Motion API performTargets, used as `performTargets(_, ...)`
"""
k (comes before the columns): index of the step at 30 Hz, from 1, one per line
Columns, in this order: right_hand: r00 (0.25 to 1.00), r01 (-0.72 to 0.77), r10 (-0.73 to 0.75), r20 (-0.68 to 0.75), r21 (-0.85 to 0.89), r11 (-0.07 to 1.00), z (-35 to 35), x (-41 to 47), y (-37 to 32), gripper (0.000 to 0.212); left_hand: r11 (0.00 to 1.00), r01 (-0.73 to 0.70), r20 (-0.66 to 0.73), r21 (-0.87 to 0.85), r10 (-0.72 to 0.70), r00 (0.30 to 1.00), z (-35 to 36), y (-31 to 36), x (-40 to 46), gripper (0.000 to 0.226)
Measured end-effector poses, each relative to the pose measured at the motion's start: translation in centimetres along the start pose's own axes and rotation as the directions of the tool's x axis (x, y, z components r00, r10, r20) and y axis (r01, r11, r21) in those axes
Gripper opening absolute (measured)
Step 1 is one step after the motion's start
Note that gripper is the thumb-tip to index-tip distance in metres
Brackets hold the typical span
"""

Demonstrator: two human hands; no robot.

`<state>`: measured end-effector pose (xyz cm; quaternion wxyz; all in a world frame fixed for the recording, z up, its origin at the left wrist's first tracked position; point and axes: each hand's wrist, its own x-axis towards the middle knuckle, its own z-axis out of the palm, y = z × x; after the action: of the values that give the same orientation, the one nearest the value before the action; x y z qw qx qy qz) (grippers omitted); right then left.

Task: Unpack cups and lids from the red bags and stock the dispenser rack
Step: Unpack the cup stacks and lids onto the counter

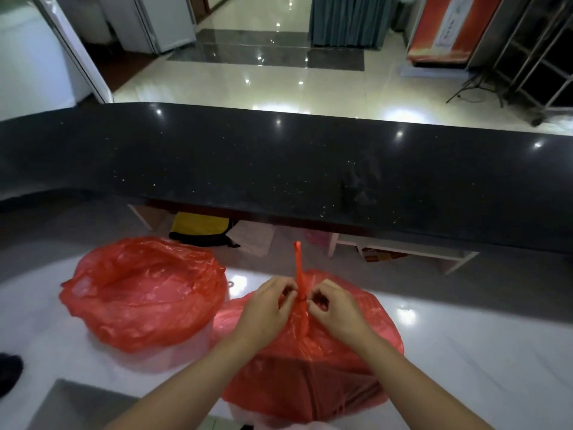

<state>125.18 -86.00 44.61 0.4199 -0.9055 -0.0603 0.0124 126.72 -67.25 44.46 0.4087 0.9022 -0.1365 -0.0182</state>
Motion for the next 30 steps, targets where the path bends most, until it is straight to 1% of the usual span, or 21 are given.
performTargets(2,0.998,-0.044,0.044,0.037,-0.018,0.999,0.3,0.3,0.6,0.021,0.999,0.043,0.013,0.011,-0.043,0.999,0.3,0.0,-0.1,0.013)
performTargets(4,0.993,-0.068,0.072,0.091,-0.044,0.997,0.5,0.4,1.1,0.027,0.995,0.099,0.022,-0.012,-0.098,0.995,0.4,0.1,-0.1,0.014)
performTargets(7,0.987,-0.047,0.059,0.148,-0.087,0.995,0.8,0.6,1.6,0.016,0.986,0.155,0.052,-0.061,-0.152,0.987,0.6,0.2,-0.3,0.013)
performTargets(10,0.984,-0.048,0.065,0.168,-0.103,0.994,1.0,0.5,1.7,0.008,0.981,0.168,0.056,-0.096,-0.163,0.985,0.6,0.4,-0.5,0.015)
performTargets(11,0.985,-0.048,0.062,0.159,-0.09,0.995,1.0,0.4,1.7,0.007,0.987,0.141,0.055,-0.08,-0.137,0.989,0.5,0.4,-0.5,0.014)
performTargets(14,0.994,-0.036,0.038,0.106,-0.019,0.999,0.9,0.0,1.6,0.012,0.997,-0.059,0.09,0.055,0.054,0.994,0.3,0.3,-0.7,0.011)
performTargets(15,0.994,-0.039,0.039,0.105,-0.007,0.999,0.8,-0.1,1.6,0.015,0.992,-0.097,0.116,0.081,0.087,0.989,0.2,0.3,-0.8,0.011)
performTargets(17,0.992,-0.05,0.052,0.113,-0.017,0.999,0.9,-0.4,1.6,0.015,0.988,-0.111,0.152,0.107,0.094,0.984,0.2,0.3,-0.7,0.013)
performTargets(18,0.992,-0.056,0.06,0.115,-0.035,0.998,1.1,-0.5,1.7,0.014,0.989,-0.102,0.156,0.11,0.085,0.984,0.2,0.3,-0.7,0.014)
performTargets(21,0.984,-0.073,0.084,0.156,-0.075,0.995,1.3,-0.4,1.7,0.025,0.998,-0.01,0.114,0.056,0.004,0.993,0.3,0.4,-0.7,0.017)
performTargets(23,0.974,-0.067,0.089,0.208,-0.109,0.992,1.1,-0.1,1.4,0.02,0.998,0.059,0.095,0.011,-0.06,0.994,0.3,0.5,-0.7,0.018)
performTargets(24,0.973,-0.064,0.088,0.214,-0.115,0.991,1.1,-0.1,1.3,0.018,0.997,0.071,0.096,0.005,-0.071,0.993,0.3,0.5,-0.7,0.017)
performTargets(26,0.985,-0.056,0.07,0.159,-0.092,0.994,1.3,-0.3,1.1,0.012,0.999,0.04,0.104,0.021,-0.042,0.994,0.3,0.6,-0.8,0.015)
performTargets(28,0.998,-0.035,0.038,0.05,-0.059,0.998,1.5,-0.8,0.9,0.006,0.999,-0.019,0.106,0.046,0.014,0.994,0.1,0.8,-0.8,0.013)
performTargets(30,0.999,-0.003,0.001,-0.037,-0.033,0.999,1.7,-1.5,0.8,0.005,0.995,-0.07,0.112,0.074,0.062,0.992,-0.1,0.8,-0.8,0.014)
